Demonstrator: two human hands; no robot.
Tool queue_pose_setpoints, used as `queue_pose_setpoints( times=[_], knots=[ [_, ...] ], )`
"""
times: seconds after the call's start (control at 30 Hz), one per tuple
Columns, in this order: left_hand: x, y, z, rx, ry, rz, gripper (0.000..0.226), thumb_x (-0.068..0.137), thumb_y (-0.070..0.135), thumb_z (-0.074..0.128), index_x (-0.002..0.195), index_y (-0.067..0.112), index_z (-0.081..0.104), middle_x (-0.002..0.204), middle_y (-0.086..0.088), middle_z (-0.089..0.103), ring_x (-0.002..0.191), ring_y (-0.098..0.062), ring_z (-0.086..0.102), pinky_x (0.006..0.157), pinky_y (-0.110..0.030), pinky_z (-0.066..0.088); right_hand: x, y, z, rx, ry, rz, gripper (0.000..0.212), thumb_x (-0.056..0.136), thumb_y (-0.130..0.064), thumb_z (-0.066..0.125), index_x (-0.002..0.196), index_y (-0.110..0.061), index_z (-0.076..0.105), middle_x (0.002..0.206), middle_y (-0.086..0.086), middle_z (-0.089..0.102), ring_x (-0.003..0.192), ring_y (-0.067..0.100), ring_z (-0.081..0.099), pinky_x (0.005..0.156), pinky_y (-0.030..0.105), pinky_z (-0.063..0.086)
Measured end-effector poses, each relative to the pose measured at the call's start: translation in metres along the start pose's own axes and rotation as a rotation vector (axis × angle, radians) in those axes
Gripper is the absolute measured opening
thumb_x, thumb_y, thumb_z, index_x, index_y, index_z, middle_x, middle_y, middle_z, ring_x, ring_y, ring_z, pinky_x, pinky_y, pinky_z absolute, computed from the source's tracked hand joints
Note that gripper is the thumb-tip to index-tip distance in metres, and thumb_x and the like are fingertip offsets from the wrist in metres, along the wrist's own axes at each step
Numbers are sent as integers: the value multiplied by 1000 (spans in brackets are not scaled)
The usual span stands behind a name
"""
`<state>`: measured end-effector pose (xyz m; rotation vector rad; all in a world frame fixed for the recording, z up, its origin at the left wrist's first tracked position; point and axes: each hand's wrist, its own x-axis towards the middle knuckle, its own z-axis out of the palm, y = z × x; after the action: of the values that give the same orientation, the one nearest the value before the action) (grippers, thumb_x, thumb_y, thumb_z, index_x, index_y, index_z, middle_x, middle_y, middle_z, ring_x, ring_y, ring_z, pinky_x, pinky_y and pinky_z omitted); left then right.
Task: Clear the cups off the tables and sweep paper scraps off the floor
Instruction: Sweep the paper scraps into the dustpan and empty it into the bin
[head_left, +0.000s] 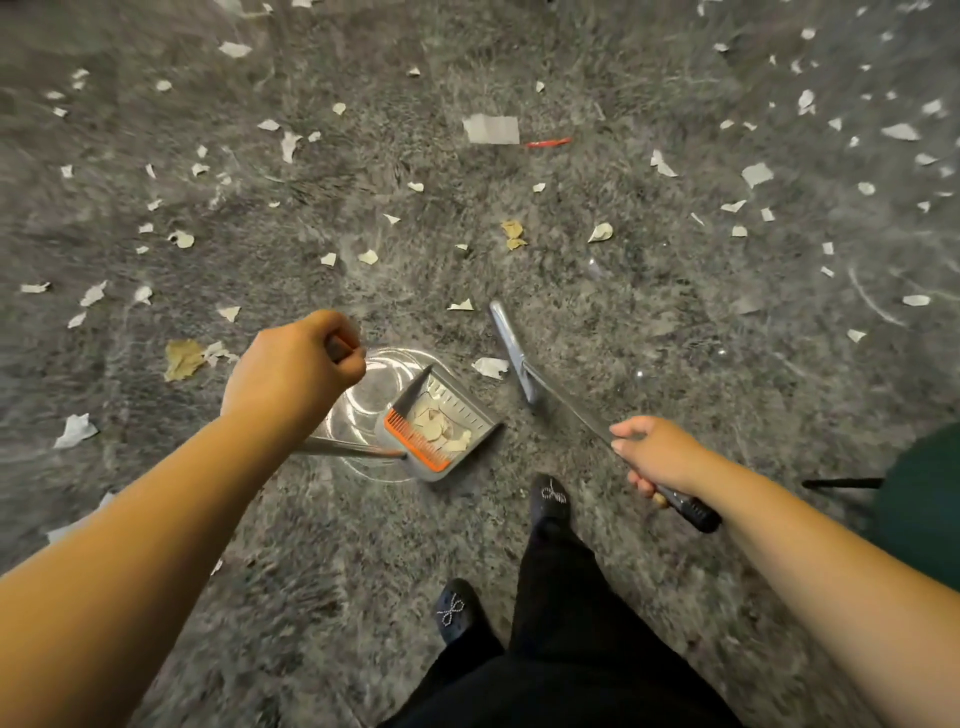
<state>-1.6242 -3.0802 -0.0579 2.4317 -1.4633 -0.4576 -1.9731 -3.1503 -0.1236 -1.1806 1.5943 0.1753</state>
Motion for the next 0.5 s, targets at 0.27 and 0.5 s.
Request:
queue_pose_setpoints(
  times=[0.27, 0.5],
  knots=[
    [77, 16, 3, 87, -32, -14, 11, 83, 33, 69, 80, 34, 58, 67, 10, 59, 70, -22, 56, 57, -30, 43, 108, -71, -64, -102, 16, -21, 35, 100, -16, 46, 135, -13, 45, 56, 11, 50, 38, 17, 42, 36, 18, 34],
    [130, 22, 10, 114, -58, -96, 13, 79, 32, 71, 77, 33, 57, 62, 13, 56, 66, -23, 58, 60, -37, 53, 186, -136, -103, -325, -42, -54, 31, 100, -15, 47, 129, -9, 47, 49, 11, 51, 39, 20, 46, 34, 18, 35]
  ],
)
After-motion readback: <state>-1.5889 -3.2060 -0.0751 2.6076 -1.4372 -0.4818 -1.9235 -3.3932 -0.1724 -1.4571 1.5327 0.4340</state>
